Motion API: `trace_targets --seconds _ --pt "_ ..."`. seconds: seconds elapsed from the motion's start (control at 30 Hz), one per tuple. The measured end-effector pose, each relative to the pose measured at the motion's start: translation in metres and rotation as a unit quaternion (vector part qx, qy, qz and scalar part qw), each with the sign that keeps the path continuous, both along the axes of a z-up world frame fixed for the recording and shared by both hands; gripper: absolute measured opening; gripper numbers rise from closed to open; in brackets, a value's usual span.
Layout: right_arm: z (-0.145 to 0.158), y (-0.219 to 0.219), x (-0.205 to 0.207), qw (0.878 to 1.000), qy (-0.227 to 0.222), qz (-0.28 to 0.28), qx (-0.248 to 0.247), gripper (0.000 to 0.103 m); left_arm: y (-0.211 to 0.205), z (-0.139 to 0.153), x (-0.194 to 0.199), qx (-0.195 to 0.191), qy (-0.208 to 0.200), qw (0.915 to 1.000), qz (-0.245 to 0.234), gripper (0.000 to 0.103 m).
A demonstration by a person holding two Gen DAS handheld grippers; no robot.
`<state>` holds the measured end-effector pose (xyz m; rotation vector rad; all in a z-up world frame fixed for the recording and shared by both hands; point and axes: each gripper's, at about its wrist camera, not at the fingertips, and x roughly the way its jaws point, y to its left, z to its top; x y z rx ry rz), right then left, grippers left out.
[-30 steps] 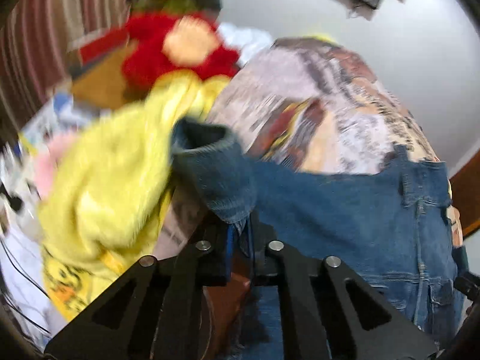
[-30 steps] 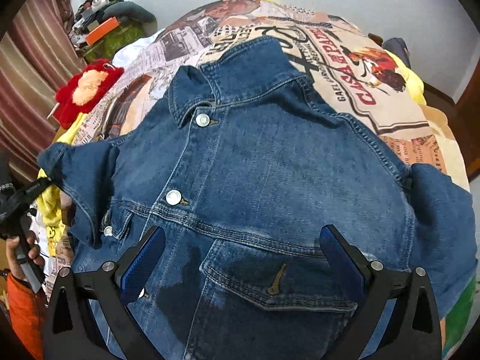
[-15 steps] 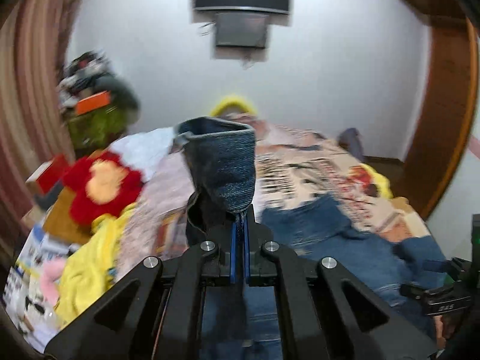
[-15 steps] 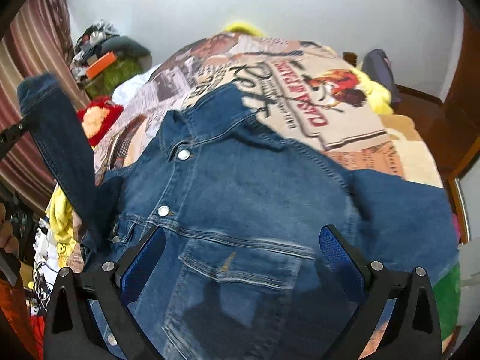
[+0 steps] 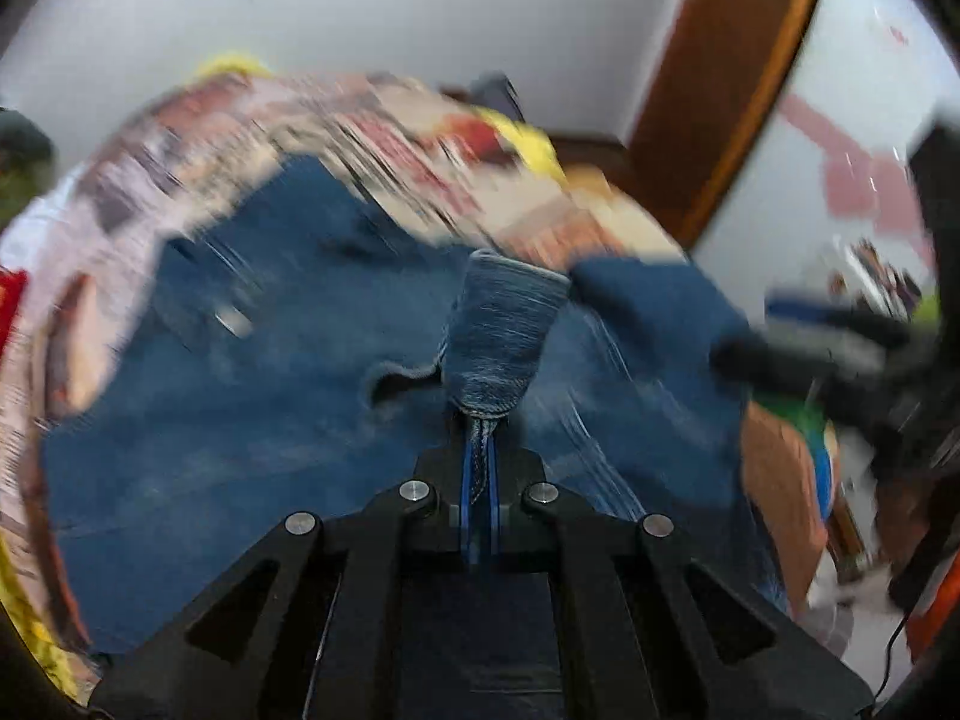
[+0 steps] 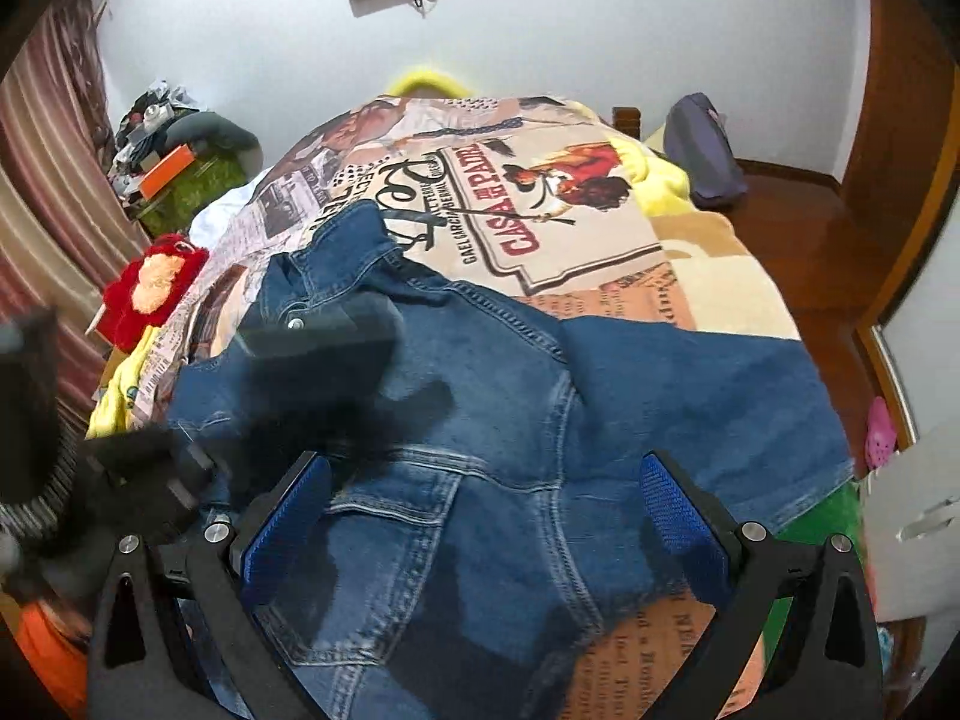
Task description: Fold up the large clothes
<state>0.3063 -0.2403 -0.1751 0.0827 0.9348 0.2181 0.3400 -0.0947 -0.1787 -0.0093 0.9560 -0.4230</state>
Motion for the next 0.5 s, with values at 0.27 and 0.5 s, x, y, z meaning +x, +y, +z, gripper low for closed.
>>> trace_targets --seconds 0.27,0.5 --pt "0.008 -0.001 0.003 1.0 0.002 0.008 0.027 0.102 -0.022 -0.017 -0.02 0.028 0.031 0.9989 -0.023 0.017" --pt "-0.001 0.022 0.022 0.998 0.029 0.029 0.05 0.102 0.027 0.016 -0.035 0.01 -0.017 0.9998 0.007 0.056"
